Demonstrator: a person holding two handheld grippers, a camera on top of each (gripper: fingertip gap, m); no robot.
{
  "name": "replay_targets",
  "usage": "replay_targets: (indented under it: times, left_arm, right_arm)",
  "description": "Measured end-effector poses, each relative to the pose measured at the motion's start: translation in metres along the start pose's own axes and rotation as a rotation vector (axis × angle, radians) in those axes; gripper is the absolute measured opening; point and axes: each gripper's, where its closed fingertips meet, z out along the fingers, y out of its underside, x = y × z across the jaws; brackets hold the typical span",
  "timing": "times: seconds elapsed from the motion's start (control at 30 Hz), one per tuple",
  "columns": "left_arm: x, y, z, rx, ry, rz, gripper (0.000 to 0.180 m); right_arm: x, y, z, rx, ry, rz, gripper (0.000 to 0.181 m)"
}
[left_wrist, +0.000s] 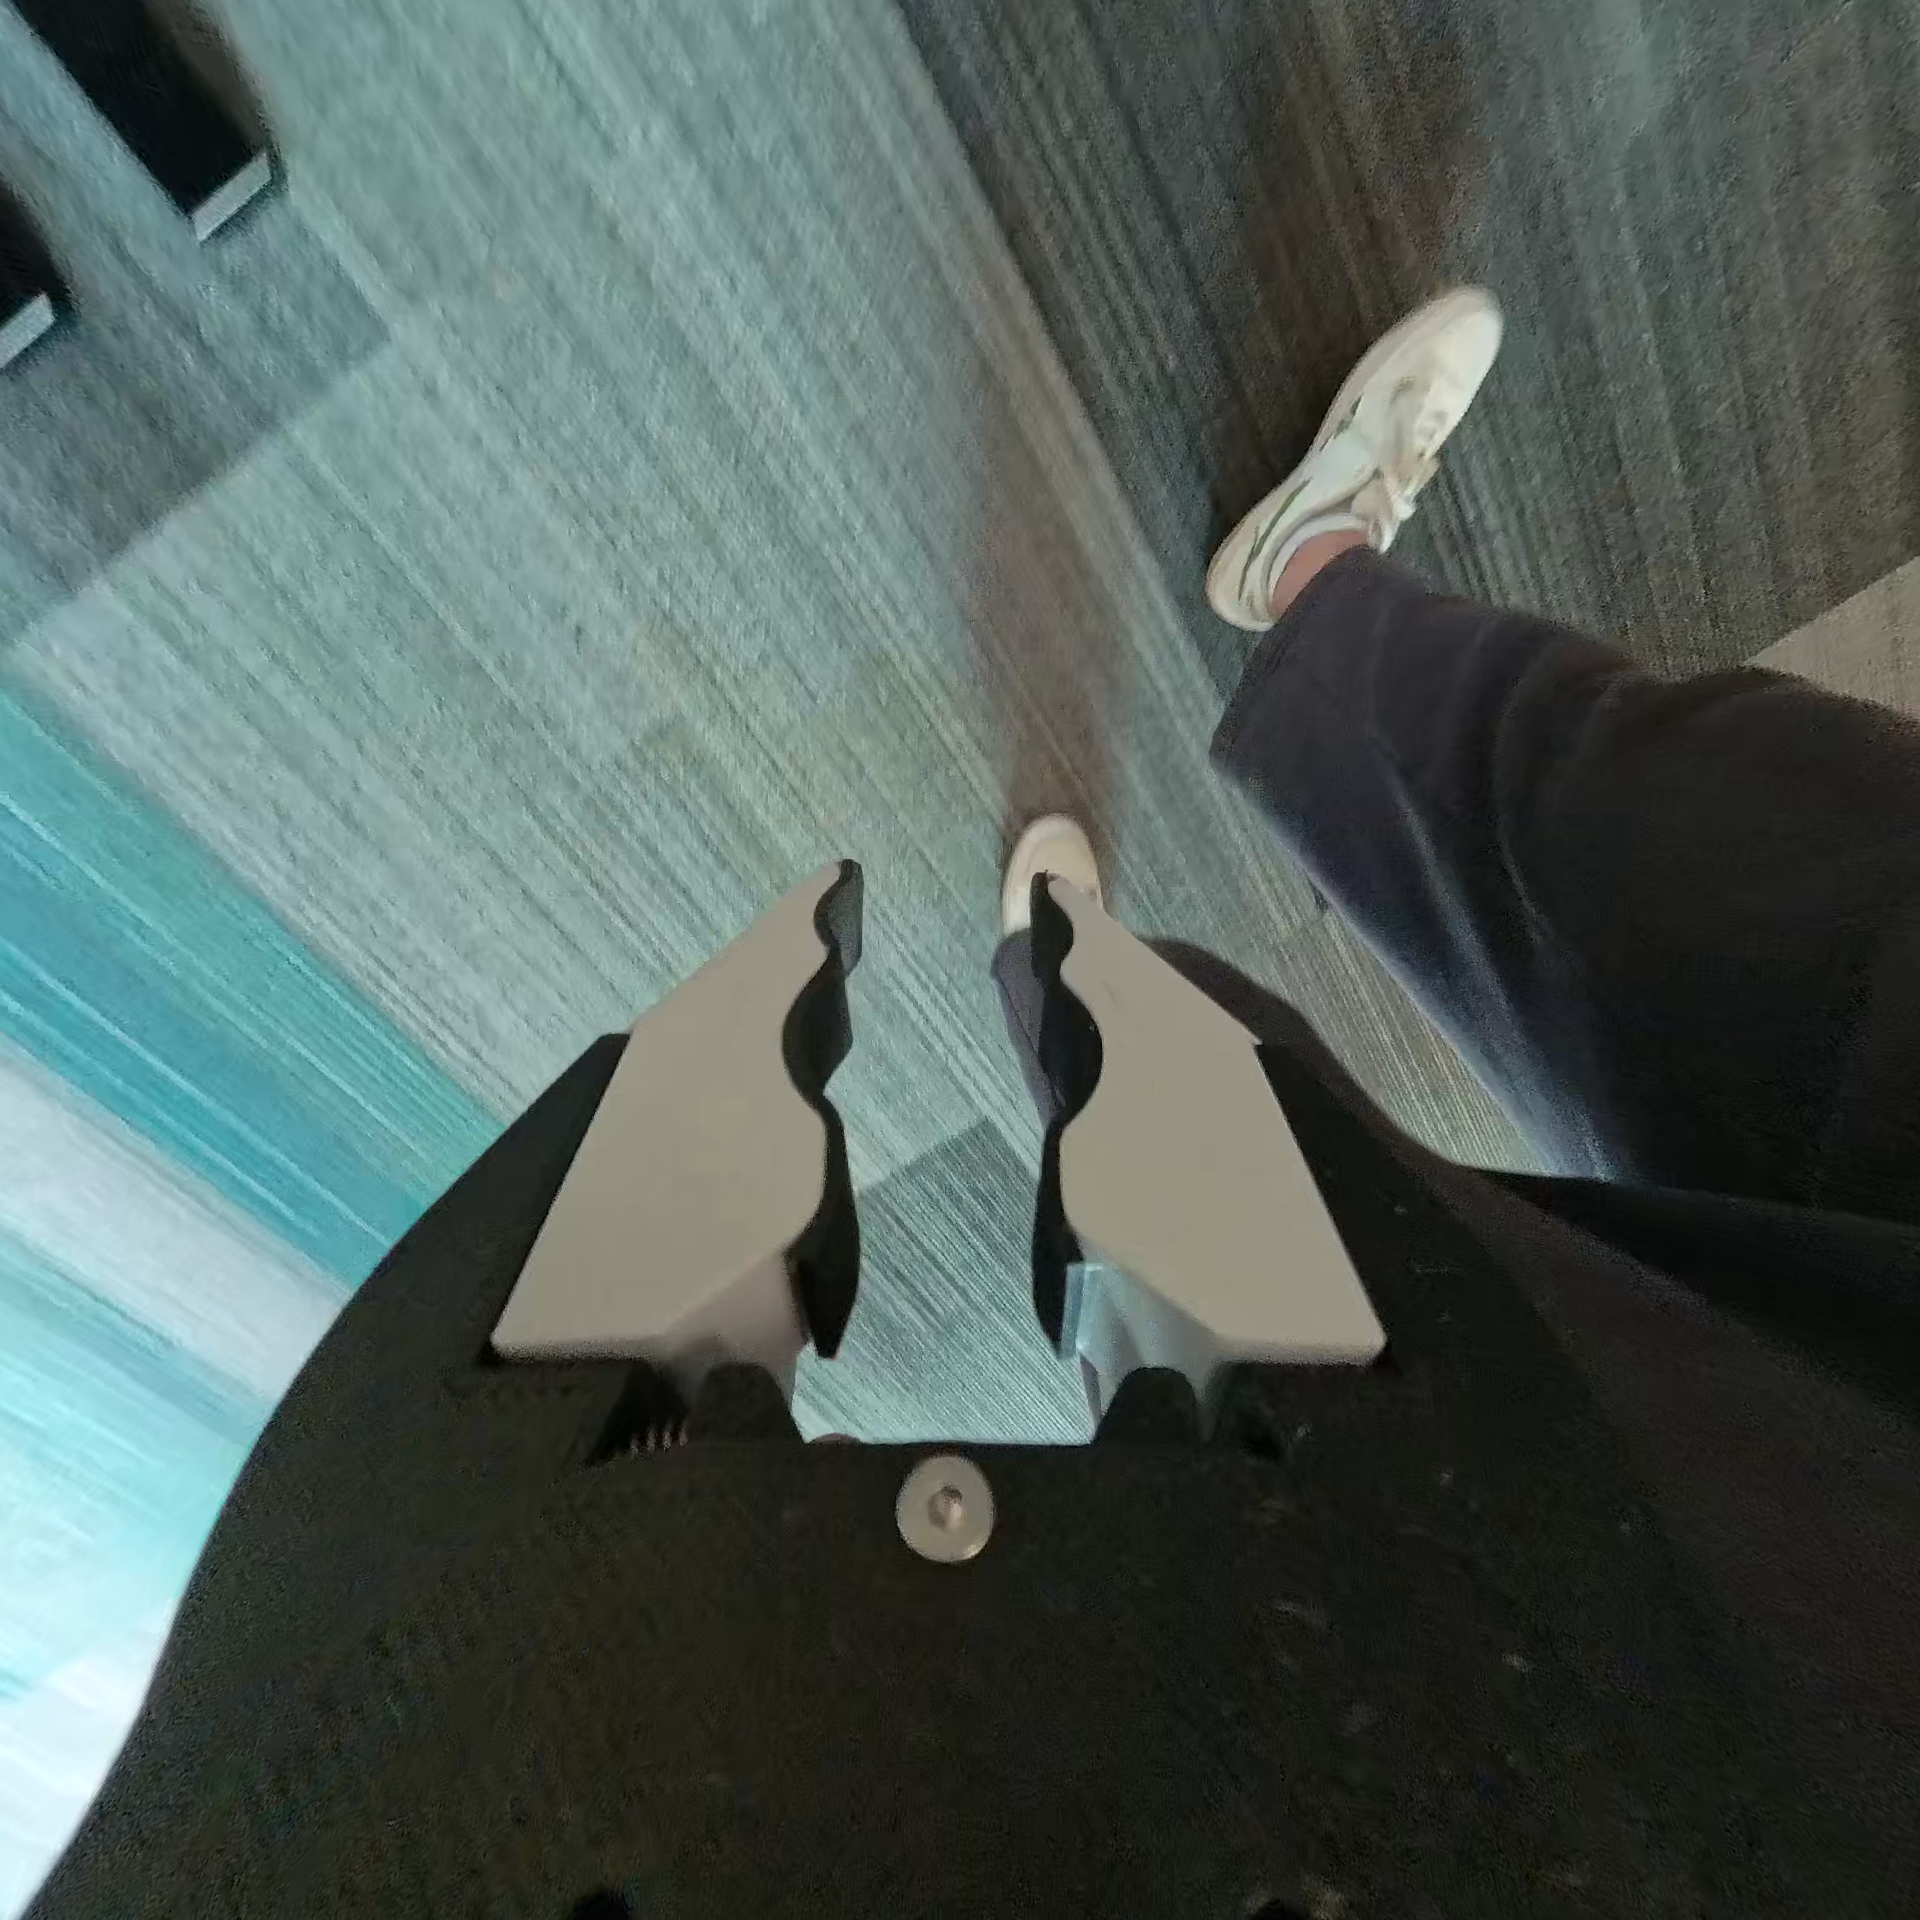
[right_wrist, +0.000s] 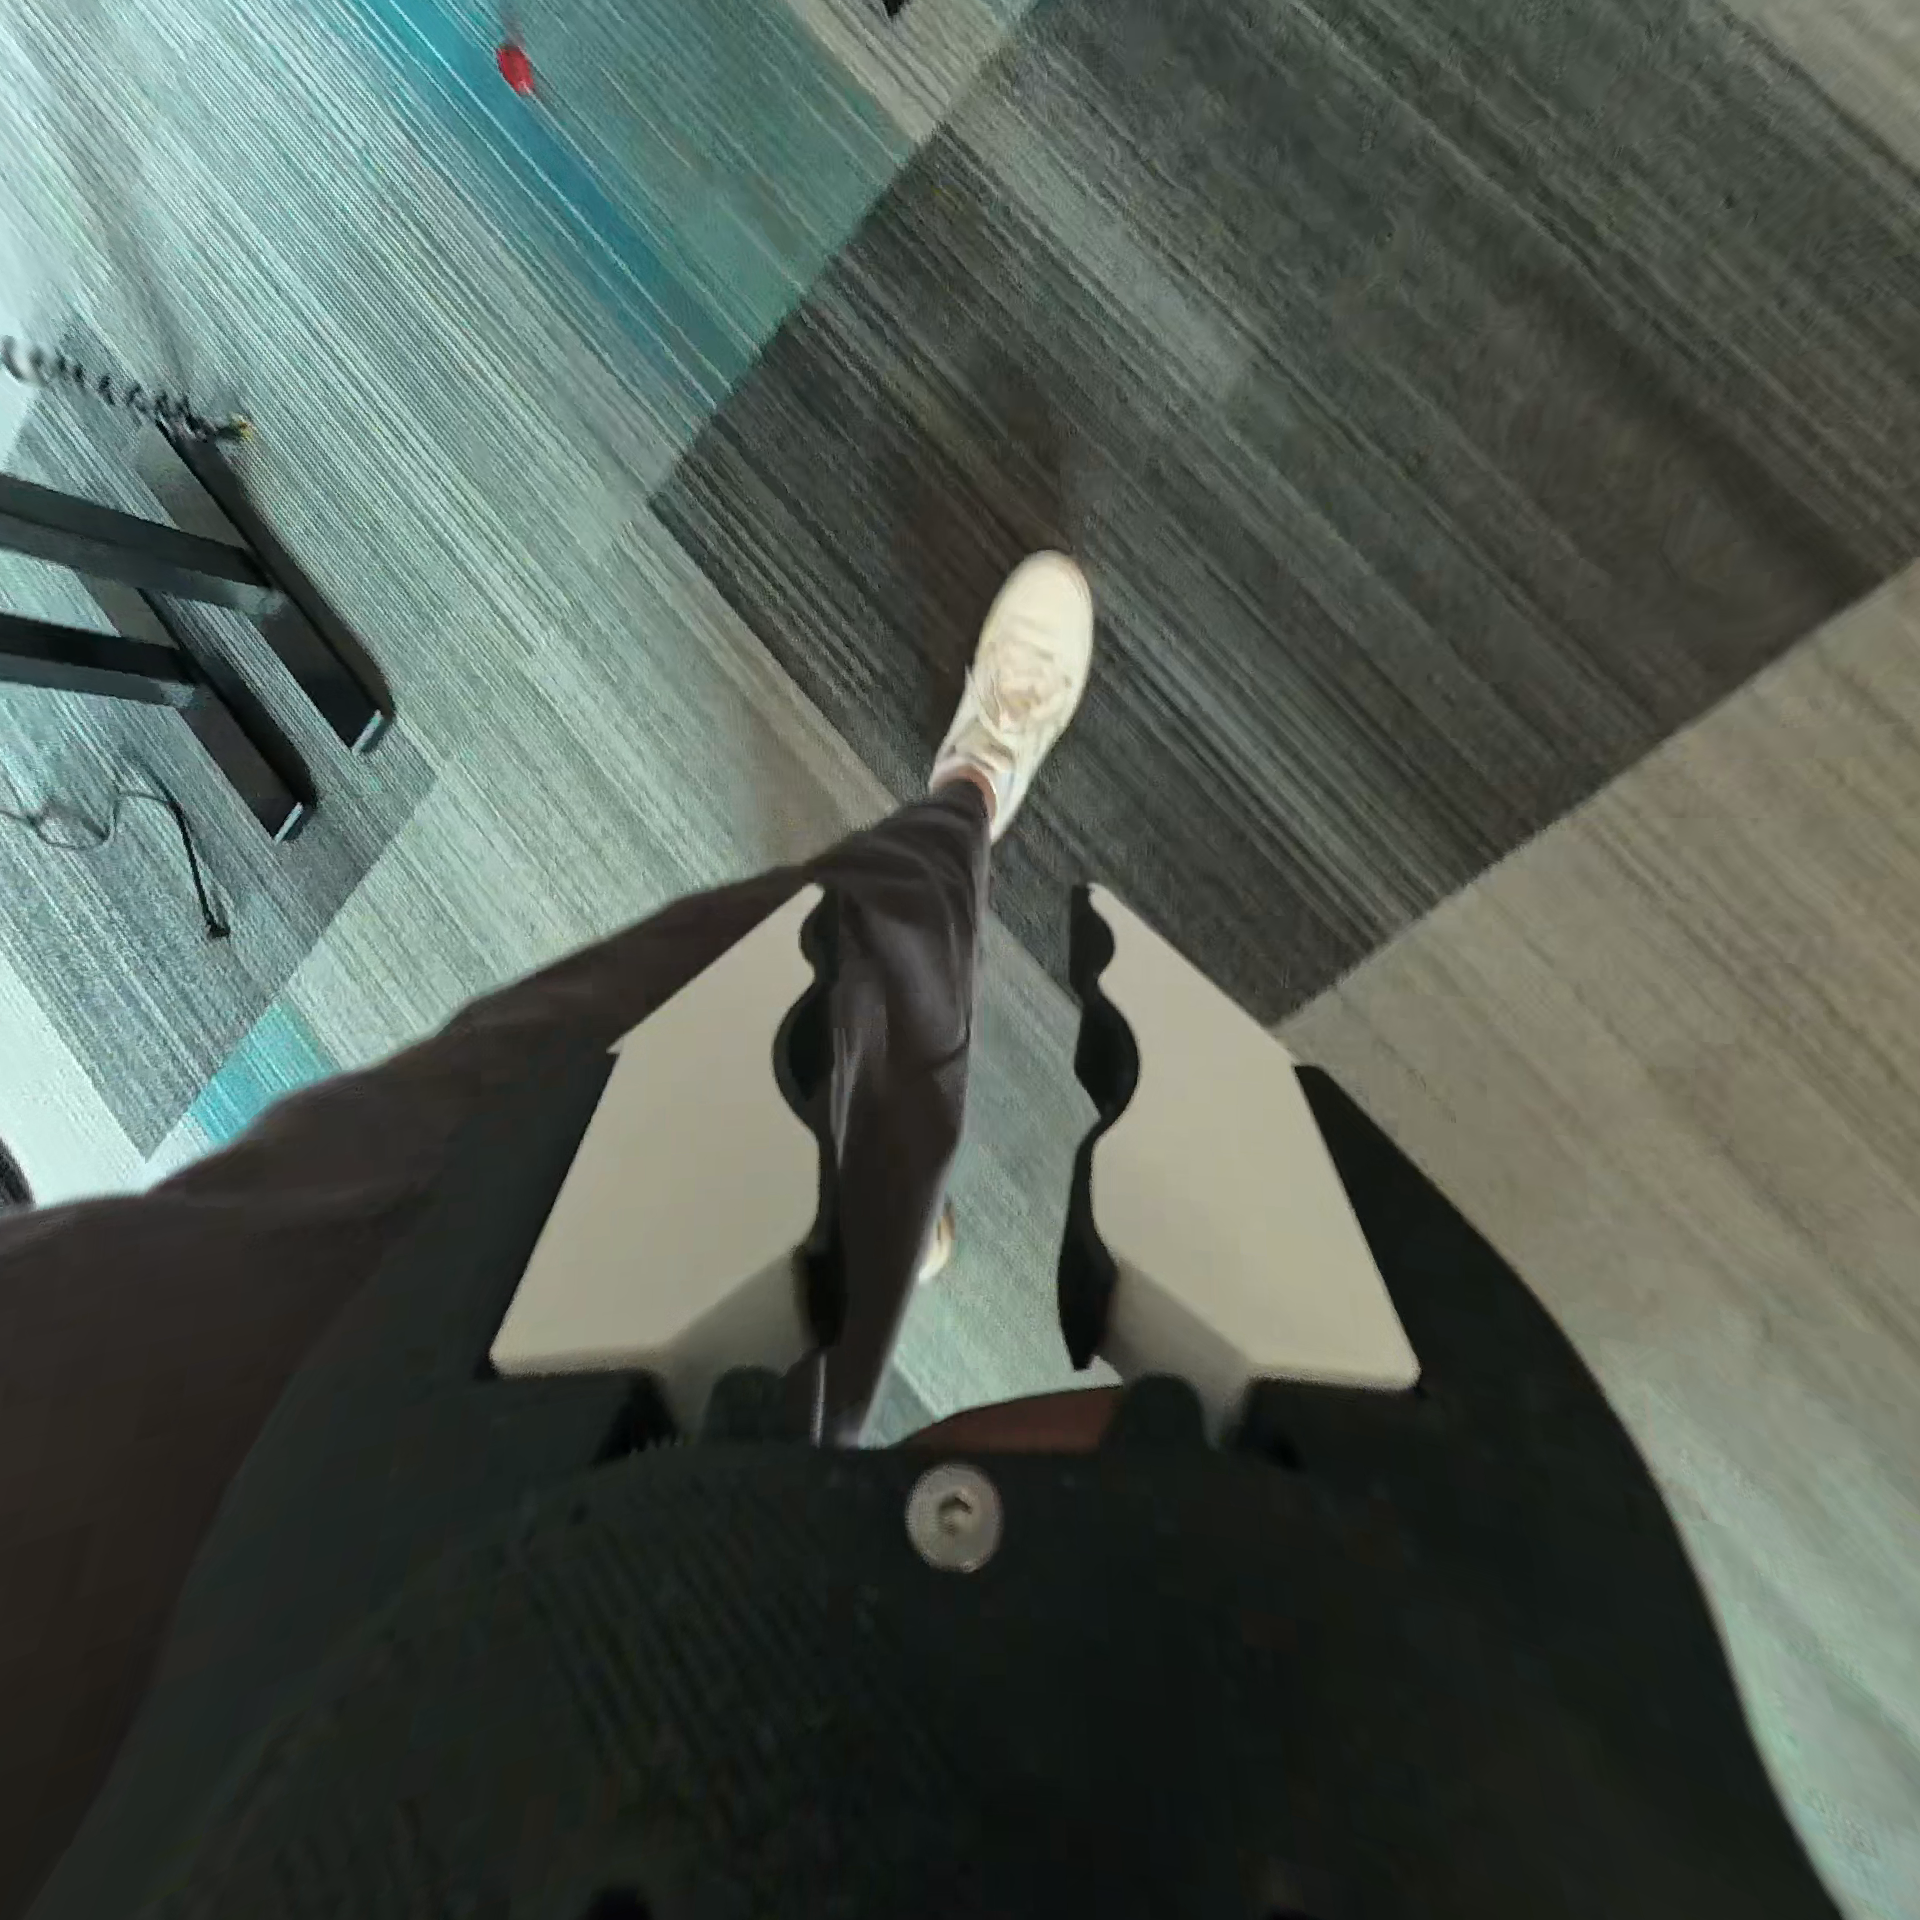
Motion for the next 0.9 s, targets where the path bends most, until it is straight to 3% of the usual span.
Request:
replay_targets:
  times: [0.17,0.43,0.6,0.73,0.83,0.9]
  left_arm:
    - [-0.022,0.115,-0.012,-0.109,0.021,-0.139,0.029]
    - [-0.008,0.194,-0.017,-0.23,-0.016,-0.027,0.03]
    - [0.047,0.177,-0.008,-0.206,-0.034,0.096,0.03]
    - [0.117,0.133,-0.004,-0.104,-0.06,0.223,0.034]
    - [0.165,0.094,0.005,-0.102,-0.075,0.383,0.038]
    - [0.186,0.041,0.022,-0.033,-0.104,0.38,0.039]
  right_arm:
    - [0.019,0.108,-0.063,-0.063,0.064,0.057,0.043]
    - [0.072,0.184,-0.145,0.032,0.145,0.2,0.046]
    - [0.105,0.218,-0.187,0.082,0.172,0.174,0.047]
    - [0.127,0.238,-0.199,0.08,0.183,0.038,0.048]
    - [0.141,0.238,-0.19,0.112,0.186,0.083,0.049]
    - [0.148,0.227,-0.173,0.175,0.194,0.158,0.049]
